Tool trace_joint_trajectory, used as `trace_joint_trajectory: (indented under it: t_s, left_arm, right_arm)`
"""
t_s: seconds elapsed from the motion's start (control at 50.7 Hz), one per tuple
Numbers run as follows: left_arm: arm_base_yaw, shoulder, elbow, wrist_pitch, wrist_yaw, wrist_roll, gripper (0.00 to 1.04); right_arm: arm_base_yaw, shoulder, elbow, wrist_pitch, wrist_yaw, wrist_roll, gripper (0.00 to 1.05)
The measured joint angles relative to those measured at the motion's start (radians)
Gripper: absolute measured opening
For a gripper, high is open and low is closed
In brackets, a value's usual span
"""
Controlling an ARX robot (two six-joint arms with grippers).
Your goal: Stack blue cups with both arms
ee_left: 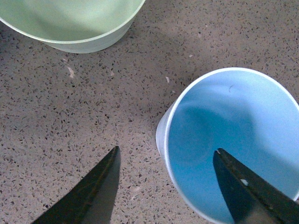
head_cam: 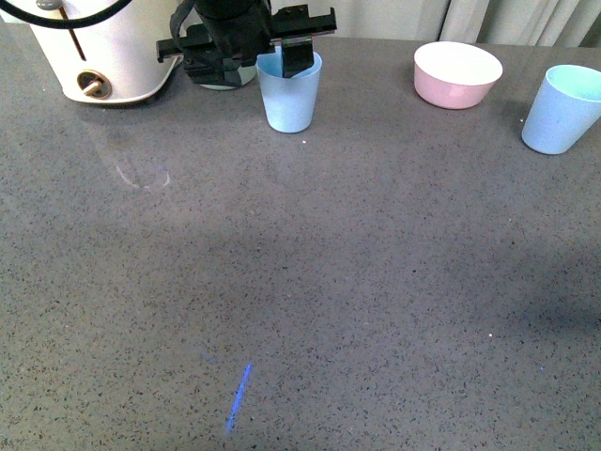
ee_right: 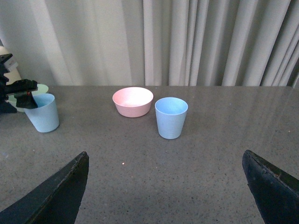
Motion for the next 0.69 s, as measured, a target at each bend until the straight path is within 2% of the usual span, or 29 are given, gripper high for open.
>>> trace_joint_trajectory:
  t_s: [0.099,0.335,0.513,0.69]
  left_arm:
    - [-0.007,0.005,0.006,-0.002,0.000,-0.006,0.46]
    - [-0.019,0.007,0.013,-0.022,0.000,-0.040,0.02]
    - [-0.029,-0.032,-0.037,-0.041,0.015,-0.092,0.02]
    - [-0.093,-0.155,-0.138,-0.084,0.062,-0.131,0.02]
  right_arm:
    - [0.000,0.000,0.000,0.000,0.000,0.000,0.96]
    - [0.000,0.000,0.000,0.000,0.000,0.000,0.96]
    - [0.000,0.000,0.000,0.000,0.000,0.000,0.96]
    - [0.000,0.000,0.000,0.000,0.000,0.000,0.96]
